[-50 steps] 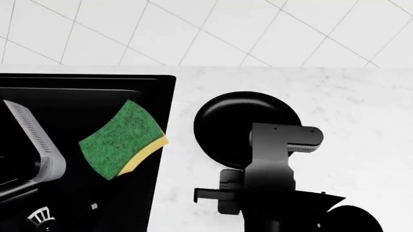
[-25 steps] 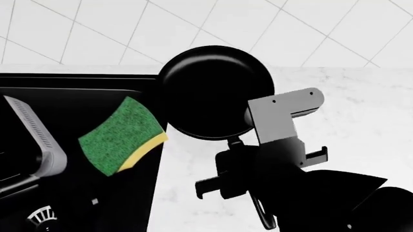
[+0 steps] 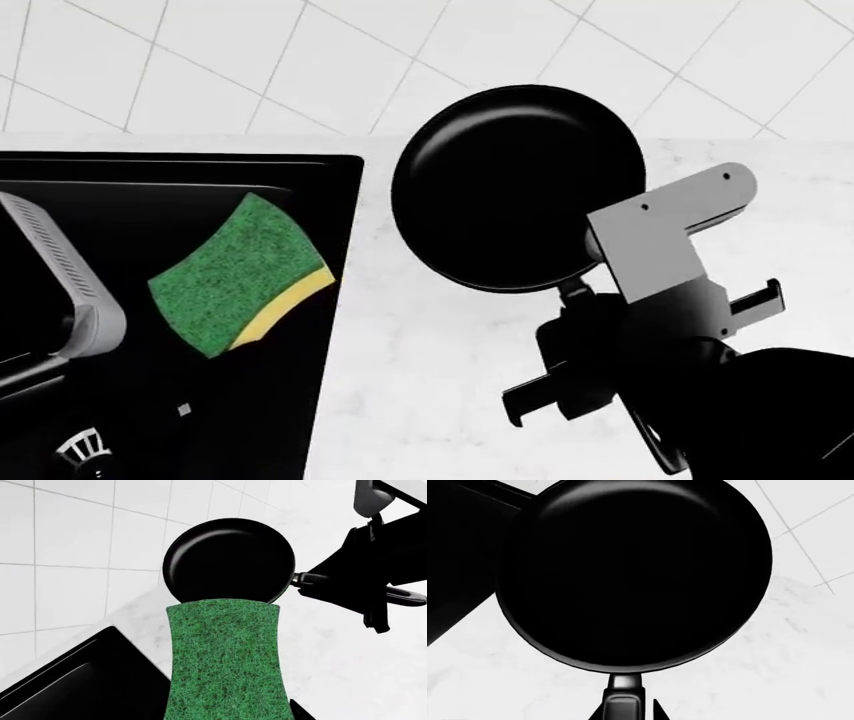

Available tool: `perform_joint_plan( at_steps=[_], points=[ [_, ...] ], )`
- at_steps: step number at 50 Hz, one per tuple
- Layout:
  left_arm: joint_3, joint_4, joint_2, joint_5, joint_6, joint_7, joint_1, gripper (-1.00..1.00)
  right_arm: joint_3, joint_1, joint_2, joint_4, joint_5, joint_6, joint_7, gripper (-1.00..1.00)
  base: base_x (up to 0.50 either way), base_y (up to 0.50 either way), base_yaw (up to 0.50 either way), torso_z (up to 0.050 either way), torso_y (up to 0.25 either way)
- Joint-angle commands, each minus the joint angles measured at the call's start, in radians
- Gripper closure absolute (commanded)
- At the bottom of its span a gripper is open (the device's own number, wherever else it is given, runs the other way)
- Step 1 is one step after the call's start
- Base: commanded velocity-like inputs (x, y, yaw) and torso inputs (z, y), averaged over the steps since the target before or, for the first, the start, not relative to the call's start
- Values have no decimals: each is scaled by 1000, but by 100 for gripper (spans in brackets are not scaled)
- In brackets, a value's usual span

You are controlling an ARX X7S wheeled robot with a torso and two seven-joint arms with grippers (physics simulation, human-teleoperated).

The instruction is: Pick the pan and sponge and place them into the sink. Then turn on the water.

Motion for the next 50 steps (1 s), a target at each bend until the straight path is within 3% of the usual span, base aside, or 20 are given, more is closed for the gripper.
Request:
perform_joint_plan(
  at_steps=[1,5,50],
  points=[
    [3,-2,-15,-5,2,-8,6,100,30,11,47,-60,-40,-35,-42,100,0,0,0,0,0],
    [-10,6,-48,-9,7,-1,22,100,29,8,48,-70,-31,-26,-36,100,0,125,0,0,3],
    [0,3,-34,-18,24,-32,36,100,22,-36,51,-83,-26,-61,-31,100,0,488,0,0,2]
  ],
)
